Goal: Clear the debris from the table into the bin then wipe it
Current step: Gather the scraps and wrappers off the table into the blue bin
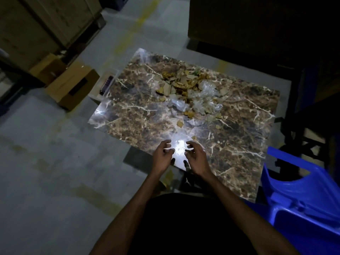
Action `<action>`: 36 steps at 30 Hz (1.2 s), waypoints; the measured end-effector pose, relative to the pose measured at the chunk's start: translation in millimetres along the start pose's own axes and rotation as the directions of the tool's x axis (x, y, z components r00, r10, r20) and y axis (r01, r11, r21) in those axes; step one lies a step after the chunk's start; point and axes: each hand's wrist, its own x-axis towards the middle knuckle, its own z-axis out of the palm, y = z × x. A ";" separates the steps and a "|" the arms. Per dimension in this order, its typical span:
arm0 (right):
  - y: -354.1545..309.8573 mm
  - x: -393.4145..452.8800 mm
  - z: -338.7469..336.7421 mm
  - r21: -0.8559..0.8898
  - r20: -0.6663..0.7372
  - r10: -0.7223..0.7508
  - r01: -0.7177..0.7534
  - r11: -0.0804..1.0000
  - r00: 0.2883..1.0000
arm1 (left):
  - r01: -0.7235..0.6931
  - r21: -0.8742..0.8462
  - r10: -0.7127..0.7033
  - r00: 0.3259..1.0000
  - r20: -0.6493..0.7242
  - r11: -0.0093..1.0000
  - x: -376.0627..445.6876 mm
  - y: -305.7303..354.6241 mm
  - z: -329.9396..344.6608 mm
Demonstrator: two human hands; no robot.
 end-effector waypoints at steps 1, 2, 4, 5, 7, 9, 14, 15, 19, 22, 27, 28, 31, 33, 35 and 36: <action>1.7 5.8 -1.7 -0.003 -0.012 0.004 -0.004 1.000 1.000 | -0.005 0.007 0.005 1.000 0.011 1.000 5.8 3.8 1.7; 2.9 12.7 -4.2 -0.006 -0.021 0.010 -0.010 1.000 1.000 | -0.011 0.007 0.011 1.000 0.021 1.000 12.5 8.4 3.2; 4.4 24.7 -6.4 -0.007 -0.029 0.027 -0.027 1.000 0.999 | -0.002 0.008 0.002 0.999 0.036 1.000 25.9 16.8 3.0; 4.7 29.4 -5.9 -0.012 -0.033 0.036 -0.036 0.999 0.999 | 0.015 0.009 -0.015 0.999 0.041 1.000 31.6 20.2 1.4; 6.0 37.7 -2.2 -0.039 -0.054 0.072 -0.074 0.996 0.996 | 0.036 0.006 -0.037 0.998 0.048 0.999 43.2 24.9 -2.6; 8.2 47.6 1.2 -0.157 -0.158 0.152 -0.177 0.972 0.976 | 0.045 0.006 -0.045 0.997 0.058 0.999 56.3 28.2 -6.9; 13.1 75.9 3.7 -0.238 -0.266 0.433 -0.494 0.837 0.862 | 0.078 -0.005 -0.077 0.991 0.111 0.997 97.4 33.8 -20.1; 13.9 84.6 7.1 -0.223 -0.263 0.447 -0.504 0.834 0.855 | 0.081 -0.010 -0.079 0.988 0.133 0.997 111.2 35.6 -24.1; -0.5 117.8 31.6 -0.144 -0.301 0.475 -0.532 0.834 0.827 | 0.117 -0.049 -0.104 0.972 0.209 0.992 165.3 41.4 -32.7; -23.5 142.2 55.6 -0.125 -0.286 0.442 -0.490 0.863 0.850 | 0.097 -0.041 -0.085 0.967 0.240 0.994 202.8 53.5 -41.7; -42.9 186.1 82.6 -0.078 -0.351 0.318 -0.366 0.927 0.881 | -0.209 0.174 0.144 0.935 0.323 0.962 262.5 58.6 -42.6; -45.7 190.9 85.9 -0.036 -0.405 0.337 -0.383 0.923 0.850 | -0.282 0.207 0.202 0.918 0.341 0.937 270.1 58.7 -40.7; -52.1 199.9 89.1 0.055 -0.562 0.364 -0.406 0.912 0.743 | -0.445 0.241 0.315 0.845 0.432 0.863 290.2 69.4 -31.5; -49.3 204.0 84.6 0.021 -0.594 0.329 -0.395 0.918 0.734 | -0.487 0.262 0.309 0.803 0.510 0.834 302.5 69.7 -20.5; -41.4 207.9 77.7 -0.019 -0.568 0.309 -0.387 0.922 0.763 | -0.529 0.287 0.315 0.773 0.550 0.798 307.3 61.8 -10.1; -37.2 210.0 74.8 -0.041 -0.550 0.301 -0.385 0.922 0.779 | -0.555 0.286 0.334 0.758 0.560 0.781 306.0 56.2 -6.8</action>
